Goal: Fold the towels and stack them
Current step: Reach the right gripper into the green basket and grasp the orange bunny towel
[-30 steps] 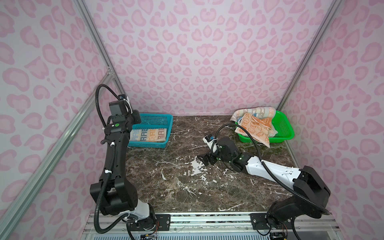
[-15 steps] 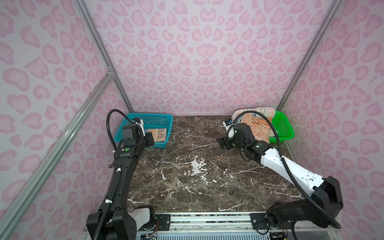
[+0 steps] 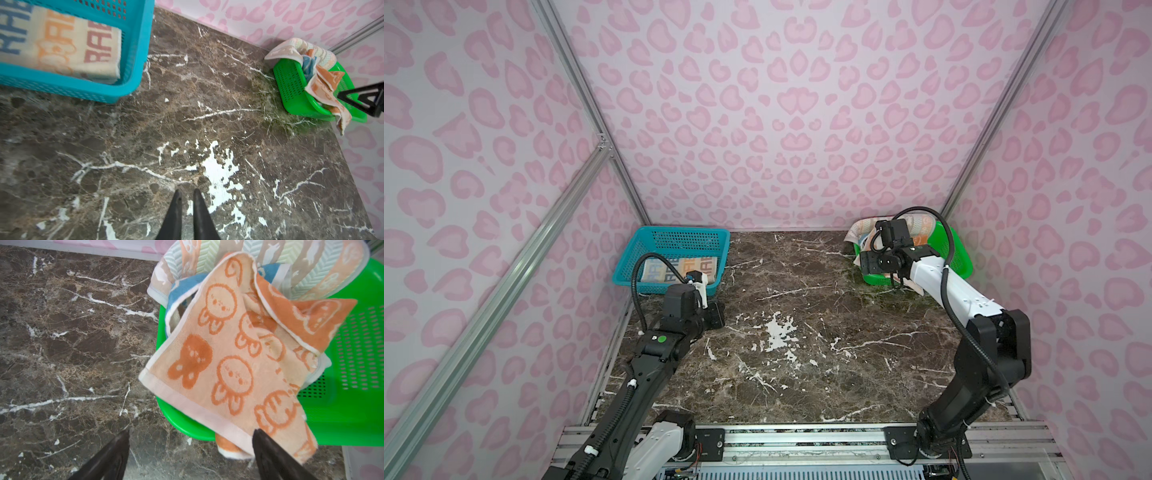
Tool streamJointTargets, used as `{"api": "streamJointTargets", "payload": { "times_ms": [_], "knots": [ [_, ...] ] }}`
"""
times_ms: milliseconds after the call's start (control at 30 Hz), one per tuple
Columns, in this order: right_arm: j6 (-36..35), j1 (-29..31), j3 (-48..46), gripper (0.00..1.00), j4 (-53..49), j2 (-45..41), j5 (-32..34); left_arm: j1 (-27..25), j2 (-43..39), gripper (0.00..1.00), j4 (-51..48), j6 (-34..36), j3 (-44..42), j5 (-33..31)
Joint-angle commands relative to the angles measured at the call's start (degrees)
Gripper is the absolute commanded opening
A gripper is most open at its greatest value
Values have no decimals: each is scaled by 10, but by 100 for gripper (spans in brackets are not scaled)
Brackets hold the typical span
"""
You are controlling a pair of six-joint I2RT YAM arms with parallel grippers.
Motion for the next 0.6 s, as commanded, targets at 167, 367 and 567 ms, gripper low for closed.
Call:
{"api": "streamJointTargets", "payload": {
  "times_ms": [167,367,567],
  "knots": [
    [43,-40,92,78,-59,107,-18,-61,12,44,32,-53,-21,-32],
    [31,-48,139,68,-109,168,-43,-77,39,57,42,-54,-20,-33],
    [37,-54,133,23,-95,156,-38,-85,69,58,49,-53,-10,-38]
  ]
}}
